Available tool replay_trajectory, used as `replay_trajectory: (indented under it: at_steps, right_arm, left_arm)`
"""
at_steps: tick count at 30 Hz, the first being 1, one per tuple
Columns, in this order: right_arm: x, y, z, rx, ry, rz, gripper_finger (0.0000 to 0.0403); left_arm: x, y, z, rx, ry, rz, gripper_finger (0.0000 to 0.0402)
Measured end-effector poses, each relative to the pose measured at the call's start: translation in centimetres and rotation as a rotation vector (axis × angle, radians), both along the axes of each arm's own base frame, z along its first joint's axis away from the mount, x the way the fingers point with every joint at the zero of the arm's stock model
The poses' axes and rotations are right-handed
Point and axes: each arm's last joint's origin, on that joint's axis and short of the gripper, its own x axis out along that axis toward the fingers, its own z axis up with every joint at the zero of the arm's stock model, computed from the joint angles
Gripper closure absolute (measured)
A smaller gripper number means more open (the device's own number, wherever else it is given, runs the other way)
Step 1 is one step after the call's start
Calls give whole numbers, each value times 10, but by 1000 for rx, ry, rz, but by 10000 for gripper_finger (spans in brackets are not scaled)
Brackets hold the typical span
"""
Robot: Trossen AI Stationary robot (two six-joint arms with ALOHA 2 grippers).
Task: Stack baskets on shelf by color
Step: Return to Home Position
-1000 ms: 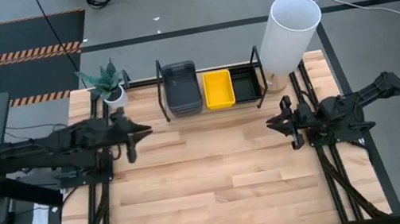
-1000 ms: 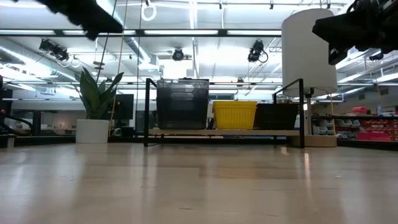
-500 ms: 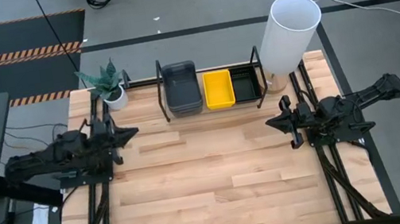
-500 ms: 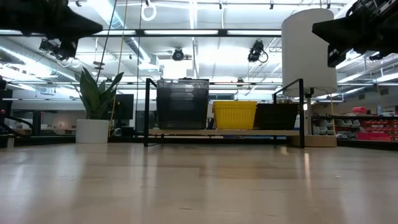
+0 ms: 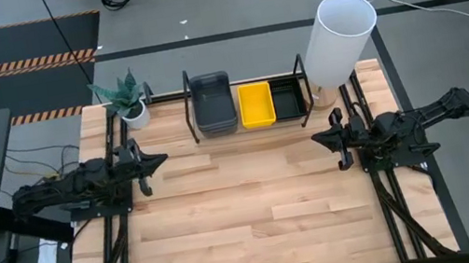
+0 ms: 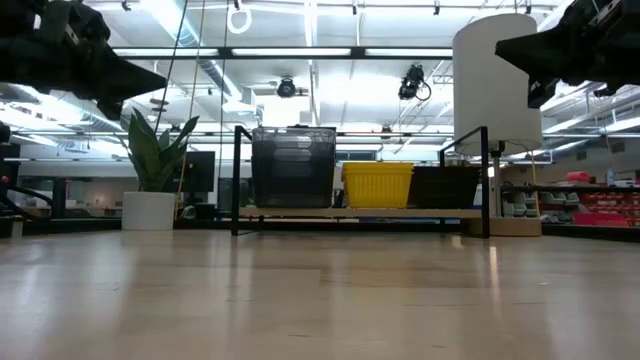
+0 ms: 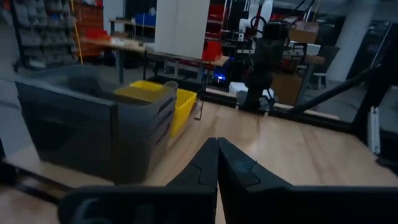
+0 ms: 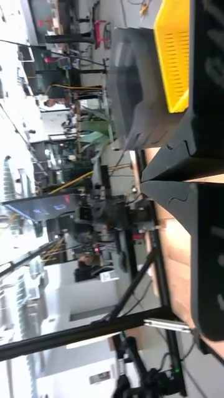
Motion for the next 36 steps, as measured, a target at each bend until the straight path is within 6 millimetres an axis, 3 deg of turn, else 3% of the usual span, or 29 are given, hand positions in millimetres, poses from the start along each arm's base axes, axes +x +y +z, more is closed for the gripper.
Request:
replay_trajectory:
  at_steps: [7, 16, 24, 36]
  right_arm:
    - [-1, 0, 6, 57, -64, 18, 399]
    - [-1, 0, 5, 163, -72, 47, 398]
    - [-1, 0, 5, 173, -73, 49, 398]
    - [-1, 0, 5, 173, -73, 49, 398]
  left_arm:
    - [8, 0, -20, 90, -53, 9, 398]
    - [8, 0, -15, 209, -73, 26, 397]
    - [8, 0, -15, 14, -130, 15, 371]
    - [8, 0, -15, 15, -130, 15, 373]
